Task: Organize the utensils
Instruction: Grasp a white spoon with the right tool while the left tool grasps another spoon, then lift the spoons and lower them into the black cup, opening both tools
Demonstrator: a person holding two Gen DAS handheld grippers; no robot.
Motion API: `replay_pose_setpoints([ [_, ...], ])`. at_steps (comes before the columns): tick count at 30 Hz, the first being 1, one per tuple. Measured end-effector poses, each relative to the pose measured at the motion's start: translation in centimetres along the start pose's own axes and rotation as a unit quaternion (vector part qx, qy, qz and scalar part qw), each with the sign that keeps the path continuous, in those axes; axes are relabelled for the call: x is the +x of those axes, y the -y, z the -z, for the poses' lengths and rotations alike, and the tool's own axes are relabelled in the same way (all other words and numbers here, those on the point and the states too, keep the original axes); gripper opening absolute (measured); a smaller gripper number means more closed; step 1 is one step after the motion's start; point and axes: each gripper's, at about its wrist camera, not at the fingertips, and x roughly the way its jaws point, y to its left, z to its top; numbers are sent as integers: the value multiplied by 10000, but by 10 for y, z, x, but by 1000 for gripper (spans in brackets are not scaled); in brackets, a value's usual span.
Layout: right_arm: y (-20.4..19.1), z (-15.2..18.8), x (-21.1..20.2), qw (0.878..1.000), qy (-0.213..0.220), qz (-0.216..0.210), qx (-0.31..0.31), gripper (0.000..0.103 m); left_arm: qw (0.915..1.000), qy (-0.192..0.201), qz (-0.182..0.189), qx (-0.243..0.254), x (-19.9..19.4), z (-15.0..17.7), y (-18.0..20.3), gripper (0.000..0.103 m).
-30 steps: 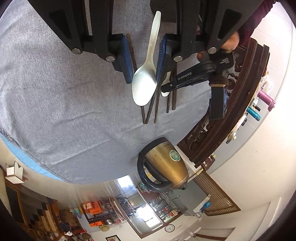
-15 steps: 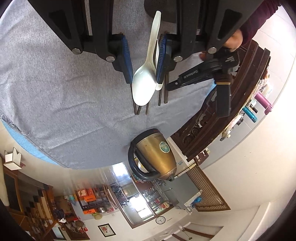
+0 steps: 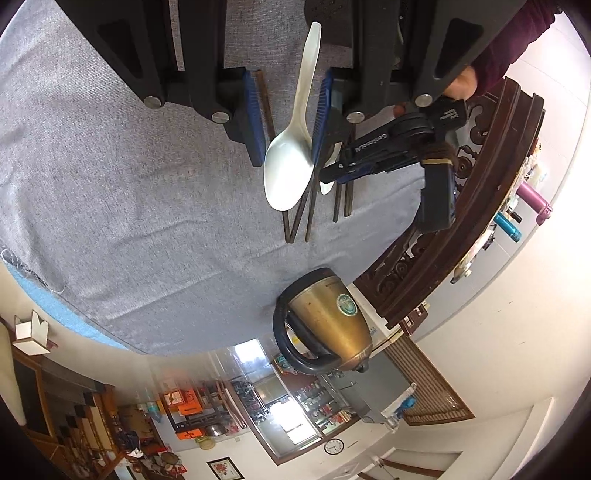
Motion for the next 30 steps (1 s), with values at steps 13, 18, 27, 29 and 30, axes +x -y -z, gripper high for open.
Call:
replay_pose_setpoints([
  [13, 0, 6, -1, 10000, -1, -12, 13, 28, 9987, -148, 467, -159, -13, 8, 1, 11],
  [18, 5, 4, -1, 10000, 22, -40, 66, 28, 9995, -143, 219, -176, -8, -6, 18, 70],
  [27, 8, 5, -5, 10000, 6, -16, 27, 28, 9995, -286, -88, -31, 11, -1, 19, 29],
  [29, 7, 5, -8, 10000, 42, -10, 12, 28, 9998, -139, -109, -24, 5, 2, 18, 29],
  [30, 7, 5, -10, 10000, 57, -8, 5, 28, 9999, -51, -85, -38, 1, 3, 17, 29],
])
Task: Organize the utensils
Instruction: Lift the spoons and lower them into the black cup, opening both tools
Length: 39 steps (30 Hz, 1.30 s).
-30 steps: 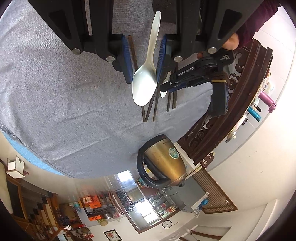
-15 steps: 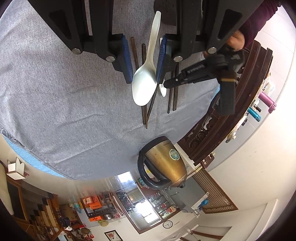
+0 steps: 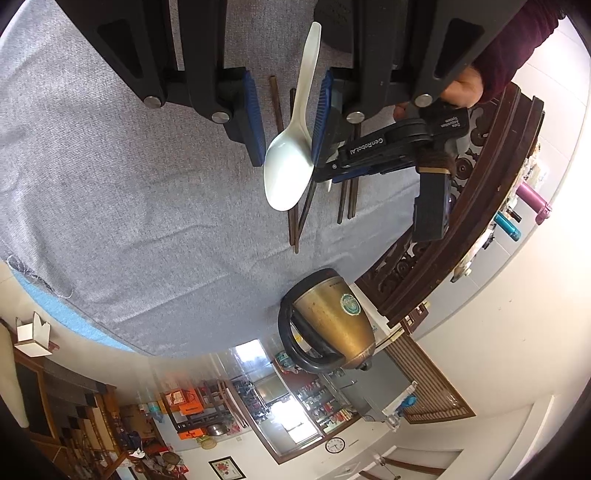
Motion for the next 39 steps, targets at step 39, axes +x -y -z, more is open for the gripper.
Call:
replay_pose_setpoints([
  [39, -110, 50, -112, 9720, 1858, -250, -1418, 27, 9345, 3259, -257, -1410, -179, 91, 16, 29],
])
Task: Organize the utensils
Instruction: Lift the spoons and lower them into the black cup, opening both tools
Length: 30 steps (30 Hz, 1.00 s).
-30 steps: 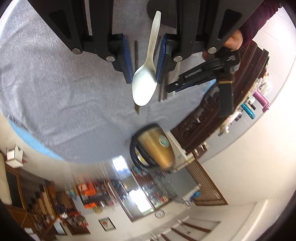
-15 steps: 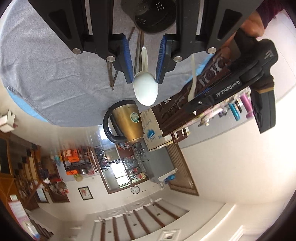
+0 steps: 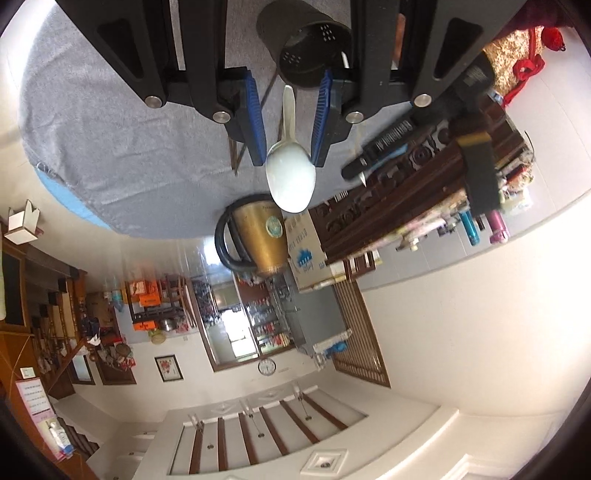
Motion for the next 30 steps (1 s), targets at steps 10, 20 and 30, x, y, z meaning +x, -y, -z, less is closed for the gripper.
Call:
replay_pose_setpoints([
  [10, -17, 6, -8, 9995, -185, -153, -217, 27, 9999, -22, -78, 102, -6, 17, -4, 30],
  [20, -7, 29, -2, 9981, -580, -91, -201, 27, 9997, -133, 2, 189, -12, 27, -2, 30],
  [30, -11, 6, -12, 9999, -73, -140, -36, 27, 9995, 193, 236, -52, -19, -3, 5, 30],
])
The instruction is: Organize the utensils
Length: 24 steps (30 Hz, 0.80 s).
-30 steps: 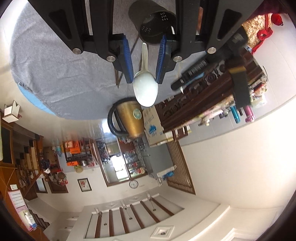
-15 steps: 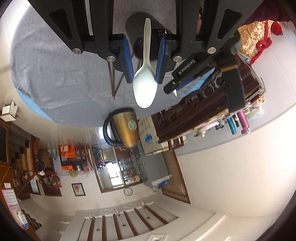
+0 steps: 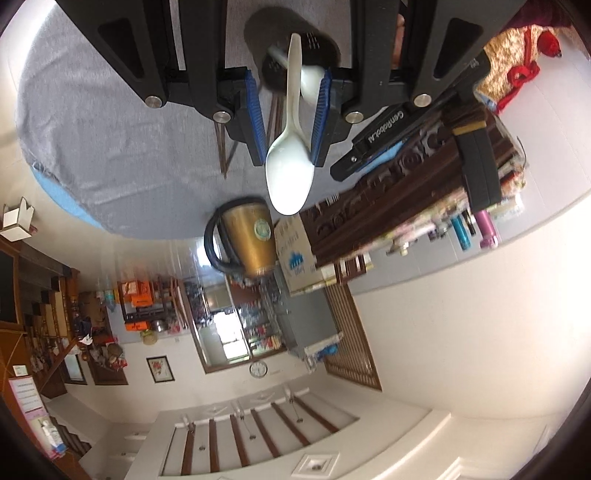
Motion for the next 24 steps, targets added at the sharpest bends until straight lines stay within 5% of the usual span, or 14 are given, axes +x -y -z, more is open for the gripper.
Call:
replay_pose_setpoints([
  [4, -4, 0, 7, 10000, -24, 58, -56, 27, 10000, -25, -89, 13, 1, 4, -5, 30],
  [8, -1, 18, 25, 9983, -554, 155, -132, 30, 9995, -144, -259, -129, 6, 7, -24, 30],
  [10, 4, 23, 30, 9970, -754, 170, -63, 55, 9989, -205, -366, -210, 10, 4, -35, 30],
  [12, 12, 21, 28, 9978, -636, 167, 70, 61, 9979, -308, -517, -220, 17, 1, -44, 34],
  [17, 35, 8, 34, 9979, -465, 406, 208, 61, 9926, -864, -848, -97, 51, -4, -65, 50],
  [24, 87, -1, 92, 9890, -1230, 611, 554, 49, 9762, -1903, -991, 316, 124, 0, -77, 53],
])
